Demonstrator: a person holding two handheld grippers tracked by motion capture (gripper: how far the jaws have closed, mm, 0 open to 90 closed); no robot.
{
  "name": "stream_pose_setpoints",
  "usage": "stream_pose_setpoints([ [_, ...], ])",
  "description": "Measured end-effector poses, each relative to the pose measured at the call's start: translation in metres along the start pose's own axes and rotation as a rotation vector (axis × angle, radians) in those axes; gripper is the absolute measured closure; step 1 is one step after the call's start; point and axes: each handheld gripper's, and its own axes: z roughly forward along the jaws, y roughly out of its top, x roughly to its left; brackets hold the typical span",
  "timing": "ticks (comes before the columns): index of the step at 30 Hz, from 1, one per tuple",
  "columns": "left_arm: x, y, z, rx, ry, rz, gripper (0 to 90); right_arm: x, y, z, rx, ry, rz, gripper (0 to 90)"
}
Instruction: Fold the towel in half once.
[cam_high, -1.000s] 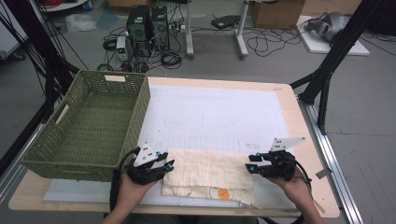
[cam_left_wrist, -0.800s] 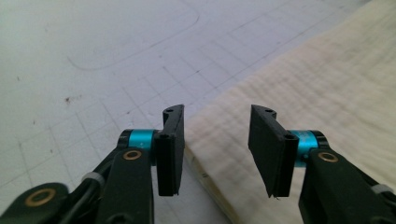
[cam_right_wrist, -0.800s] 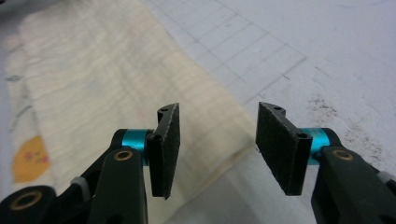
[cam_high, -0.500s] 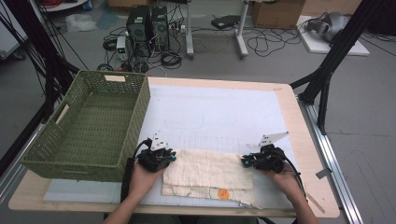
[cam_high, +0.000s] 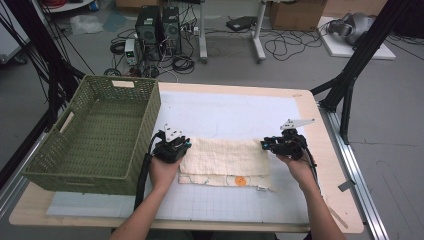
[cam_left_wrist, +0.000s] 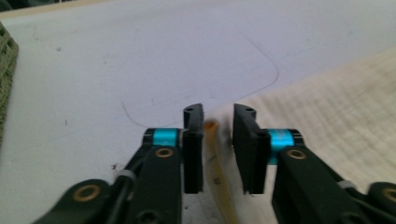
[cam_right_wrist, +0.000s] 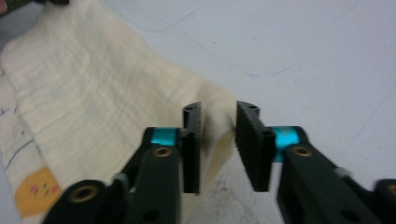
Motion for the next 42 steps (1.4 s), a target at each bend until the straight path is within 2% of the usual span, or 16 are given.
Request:
stream_pose_setpoints([
  [2,0.002,-0.001,-0.002,0.012,-0.012,0.002,66.0,-0.003,-0.002,0.001,0.002,0.010,0.014,61.3],
  [3,0.002,-0.001,-0.003,0.018,-0.019,0.015,64.7,-0.002,-0.004,0.001,0.008,0.025,0.027,59.8],
  [4,0.002,-0.002,-0.006,0.018,-0.024,0.035,64.1,-0.001,-0.005,0.001,0.009,0.027,0.018,59.2],
  [6,0.001,-0.003,-0.013,0.011,-0.056,0.035,63.6,0.005,-0.009,-0.003,0.005,0.036,-0.004,57.7],
  [12,-0.009,-0.014,-0.035,-0.012,-0.131,0.090,63.2,0.028,-0.024,-0.012,0.035,0.088,-0.070,56.3],
  [14,-0.011,-0.019,-0.039,0.003,-0.152,0.112,63.5,0.034,-0.028,-0.014,0.046,0.091,-0.095,56.7],
  [16,-0.012,-0.024,-0.042,0.027,-0.178,0.135,64.0,0.038,-0.034,-0.015,0.045,0.111,-0.103,57.4],
  [18,-0.014,-0.027,-0.044,0.040,-0.196,0.160,64.8,0.040,-0.039,-0.015,0.053,0.110,-0.114,58.1],
  [22,-0.014,-0.031,-0.046,0.080,-0.241,0.177,65.0,0.040,-0.051,-0.012,0.080,0.117,-0.104,58.3],
  [25,-0.016,-0.034,-0.043,0.121,-0.258,0.200,71.2,0.042,-0.054,-0.007,0.103,0.111,-0.118,63.0],
  [27,-0.016,-0.037,-0.041,0.127,-0.268,0.202,77.6,0.044,-0.053,-0.006,0.108,0.102,-0.136,69.0],
  [30,-0.017,-0.036,-0.039,0.127,-0.271,0.213,85.8,0.043,-0.053,-0.006,0.112,0.105,-0.125,78.0],
  [33,-0.016,-0.034,-0.040,0.126,-0.269,0.203,88.8,0.043,-0.052,-0.006,0.114,0.115,-0.134,84.2],
  [42,-0.011,-0.023,-0.050,0.060,-0.268,0.162,89.0,0.043,-0.043,-0.017,0.058,0.123,-0.131,85.1],
])
